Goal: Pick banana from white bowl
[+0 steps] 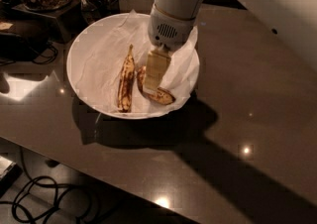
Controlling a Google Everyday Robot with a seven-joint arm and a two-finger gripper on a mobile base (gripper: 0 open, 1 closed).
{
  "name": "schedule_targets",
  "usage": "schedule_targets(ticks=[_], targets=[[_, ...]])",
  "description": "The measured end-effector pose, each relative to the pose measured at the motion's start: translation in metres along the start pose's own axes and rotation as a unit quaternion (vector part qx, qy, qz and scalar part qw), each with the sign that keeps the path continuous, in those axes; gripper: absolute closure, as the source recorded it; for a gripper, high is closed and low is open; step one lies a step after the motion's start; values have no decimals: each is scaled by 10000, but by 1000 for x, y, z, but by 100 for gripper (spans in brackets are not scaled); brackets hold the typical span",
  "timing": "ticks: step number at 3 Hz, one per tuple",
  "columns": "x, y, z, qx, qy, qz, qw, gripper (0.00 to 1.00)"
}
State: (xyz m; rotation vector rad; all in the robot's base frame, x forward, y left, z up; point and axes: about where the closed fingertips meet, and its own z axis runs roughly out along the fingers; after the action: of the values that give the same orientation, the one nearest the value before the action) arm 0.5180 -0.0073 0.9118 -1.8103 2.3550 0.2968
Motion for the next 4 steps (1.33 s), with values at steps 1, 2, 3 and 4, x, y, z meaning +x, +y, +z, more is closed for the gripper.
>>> schedule_targets(ticks=[1,2,3,4], targets=[[-2,-1,10,-213,-52,51,9997,38],[-2,-5,18,-355,-41,151,9992,40],[2,-13,27,-432,7,390,9983,41],[5,-19,35,-485,78,567,9972,40]])
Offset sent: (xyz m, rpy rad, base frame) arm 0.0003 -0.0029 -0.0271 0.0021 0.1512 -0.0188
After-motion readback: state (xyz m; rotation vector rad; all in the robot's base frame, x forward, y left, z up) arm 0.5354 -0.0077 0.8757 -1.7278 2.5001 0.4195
